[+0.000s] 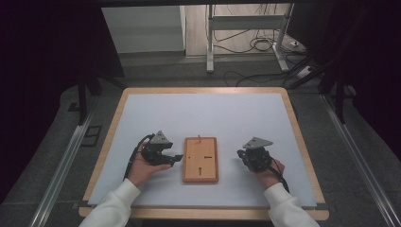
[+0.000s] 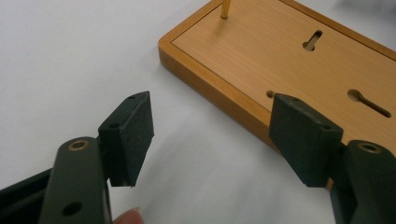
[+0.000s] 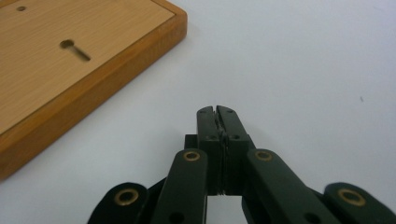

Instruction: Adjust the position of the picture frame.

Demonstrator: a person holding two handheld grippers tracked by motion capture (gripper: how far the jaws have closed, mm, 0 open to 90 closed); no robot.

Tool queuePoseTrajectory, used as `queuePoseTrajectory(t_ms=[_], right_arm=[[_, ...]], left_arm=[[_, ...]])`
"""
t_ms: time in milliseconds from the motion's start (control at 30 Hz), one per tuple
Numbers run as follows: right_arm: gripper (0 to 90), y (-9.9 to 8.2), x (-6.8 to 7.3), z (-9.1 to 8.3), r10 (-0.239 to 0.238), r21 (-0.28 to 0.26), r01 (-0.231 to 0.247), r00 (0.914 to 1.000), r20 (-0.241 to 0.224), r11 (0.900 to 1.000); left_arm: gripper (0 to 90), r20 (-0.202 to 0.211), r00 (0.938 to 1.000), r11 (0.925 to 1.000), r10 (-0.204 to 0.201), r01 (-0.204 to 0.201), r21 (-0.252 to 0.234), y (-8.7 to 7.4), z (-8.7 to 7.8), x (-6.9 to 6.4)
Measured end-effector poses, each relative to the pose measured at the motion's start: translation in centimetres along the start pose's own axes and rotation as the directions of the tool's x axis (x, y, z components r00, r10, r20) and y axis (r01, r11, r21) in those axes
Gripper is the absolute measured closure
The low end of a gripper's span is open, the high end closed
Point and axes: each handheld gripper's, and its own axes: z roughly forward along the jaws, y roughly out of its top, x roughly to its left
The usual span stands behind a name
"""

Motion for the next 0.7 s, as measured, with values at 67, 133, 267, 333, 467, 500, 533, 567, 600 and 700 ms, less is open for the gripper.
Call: queuePoseTrajectory(t_ms=[67,133,267,333,467,500,533,567,600,700], right_arm=[[88.5,-1.1,-0.3,-1.2,0.035,-0.009,-0.036,0.999,-0.027,0.9993],[85.6,-2.0,-0.5,-1.8,0.043,-0.008,-0.043,0.9981,-0.044,0.999],[61.9,-3.2,-0.7,-2.8,0.07,-0.006,-0.07,0.9948,-0.075,0.9975],[51.1,-3.6,-0.8,-3.0,0.096,-0.007,-0.096,0.9931,-0.068,0.9953],[42.5,-3.7,-0.6,-3.3,0.118,-0.019,-0.121,0.9892,-0.086,0.9925],[42.5,-3.7,-0.6,-3.3,0.118,-0.019,-0.121,0.9892,-0.086,0.9925],[41.3,-3.7,-0.5,-3.3,0.116,-0.016,-0.118,0.9889,-0.093,0.9929],[39.6,-3.6,-0.2,-3.1,0.105,-0.013,-0.107,0.9894,-0.101,0.9942],[39.0,-3.5,0.0,-2.9,0.099,-0.012,-0.1,0.9893,-0.107,0.9949],[37.7,-3.2,0.3,-2.9,0.08,-0.012,-0.081,0.9908,-0.11,0.9966]], left_arm=[[30.4,0.004,1.0,1.0,0.003,-0.003,0.002,0.1,0.2,0.0],[30.3,0.002,1.0,1.0,0.004,-0.004,0.006,0.0,0.2,0.0],[30.3,-0.005,1.0,1.0,0.0,0.0,0.009,-0.2,0.2,0.0],[30.3,-0.013,0.9999,0.9999,0.002,-0.002,0.01,-0.3,0.1,0.0],[31.0,-0.019,0.9998,1.0,0.005,-0.005,0.002,-0.3,0.1,0.0],[31.0,-0.017,0.9998,1.0,0.007,-0.007,0.001,-0.2,0.1,0.0],[31.7,-0.018,0.9998,0.9999,0.011,-0.011,0.001,-0.1,0.2,0.1],[32.2,-0.018,0.9997,0.9998,0.019,-0.019,0.002,0.1,0.4,0.1],[32.2,-0.016,0.9997,0.9998,0.018,-0.018,0.004,0.2,0.5,0.2],[32.1,-0.011,0.9997,0.9997,0.021,-0.021,-0.009,0.4,0.5,0.2]])
